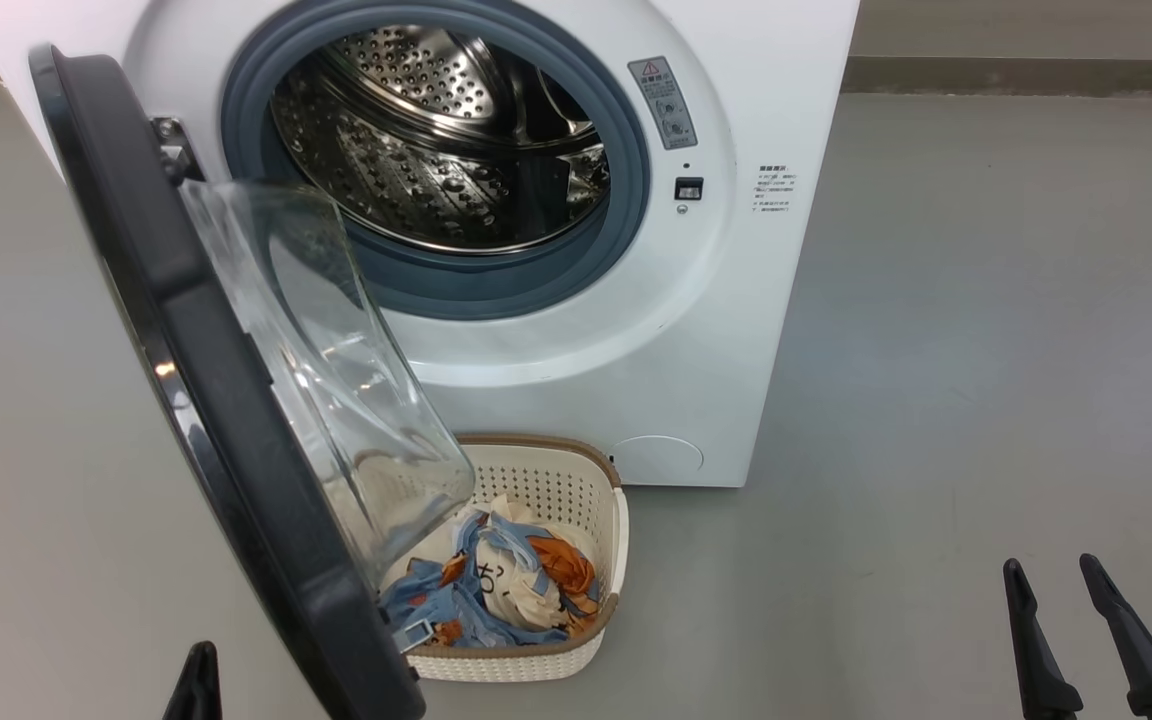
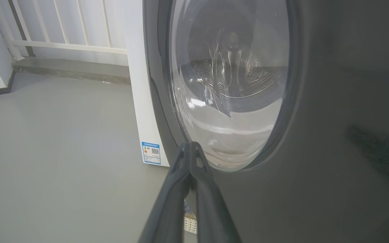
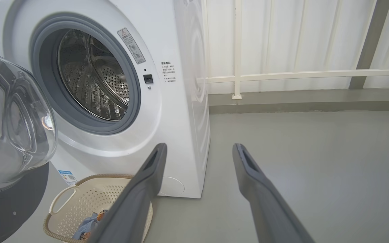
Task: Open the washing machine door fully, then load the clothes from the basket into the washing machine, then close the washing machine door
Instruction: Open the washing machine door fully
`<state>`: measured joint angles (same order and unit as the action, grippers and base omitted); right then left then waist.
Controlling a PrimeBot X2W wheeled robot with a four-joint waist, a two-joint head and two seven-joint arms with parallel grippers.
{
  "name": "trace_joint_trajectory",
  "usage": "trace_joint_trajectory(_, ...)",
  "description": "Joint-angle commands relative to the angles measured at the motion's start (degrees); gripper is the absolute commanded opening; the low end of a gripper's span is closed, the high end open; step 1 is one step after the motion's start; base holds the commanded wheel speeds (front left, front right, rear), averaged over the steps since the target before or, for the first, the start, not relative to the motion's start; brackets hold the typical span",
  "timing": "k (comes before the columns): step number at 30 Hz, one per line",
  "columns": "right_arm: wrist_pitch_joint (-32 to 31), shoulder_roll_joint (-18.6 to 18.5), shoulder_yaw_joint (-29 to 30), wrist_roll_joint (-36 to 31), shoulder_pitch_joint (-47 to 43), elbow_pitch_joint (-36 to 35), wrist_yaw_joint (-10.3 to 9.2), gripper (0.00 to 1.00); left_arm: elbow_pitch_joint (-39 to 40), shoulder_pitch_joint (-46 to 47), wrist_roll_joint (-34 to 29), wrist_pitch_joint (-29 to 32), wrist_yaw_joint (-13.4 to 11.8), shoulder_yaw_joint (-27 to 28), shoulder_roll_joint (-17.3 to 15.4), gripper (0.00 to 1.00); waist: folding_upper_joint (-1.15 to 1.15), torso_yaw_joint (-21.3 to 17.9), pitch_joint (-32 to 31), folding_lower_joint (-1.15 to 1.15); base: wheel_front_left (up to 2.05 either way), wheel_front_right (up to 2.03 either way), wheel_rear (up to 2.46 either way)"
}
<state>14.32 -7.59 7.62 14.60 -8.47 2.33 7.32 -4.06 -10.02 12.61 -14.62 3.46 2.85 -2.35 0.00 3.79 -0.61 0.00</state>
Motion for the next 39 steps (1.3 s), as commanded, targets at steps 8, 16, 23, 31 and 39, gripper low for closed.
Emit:
trace_joint_trajectory(8,0.7,-0.8,-1.6,-0.8,1.2,-1.3,0.17,1.0,2.8,2.3,1.5,-0.4,-2.1,3.6,-0.5,0.0,0.0,0.4,0.1,0.0,0.0,0.0,0.0)
trace_joint_trajectory(16,0.7,-1.1,-1.2,-0.7,1.4,-1.3,0.17,1.0,14.0,5.4,2.5,-0.4,-7.5,10.8,-0.5,0.0,0.0,0.9,0.0,0.0,0.0,0.0,0.0)
trace_joint_trajectory(23,0.7,-0.8,-1.0,-0.4,1.1,-1.0,0.17,1.0,31.1,9.4,0.7,-0.4,-8.8,9.1,-0.5,0.0,0.0,1.4,-0.6,0.0,0.0,0.0,0.0)
trace_joint_trajectory(31,0.7,-0.1,-1.5,-0.2,0.4,-0.8,0.17,1.0,40.7,11.8,3.1,4.4,-4.7,-12.1,-0.5,0.0,0.0,1.9,-1.6,0.0,0.0,0.0,0.0)
trace_joint_trajectory(39,0.7,0.6,-2.0,0.3,0.6,-0.5,0.17,1.0,31.4,8.0,8.7,9.7,-8.3,-27.4,-0.5,0.0,0.0,1.4,-1.9,0.0,0.0,0.0,0.0)
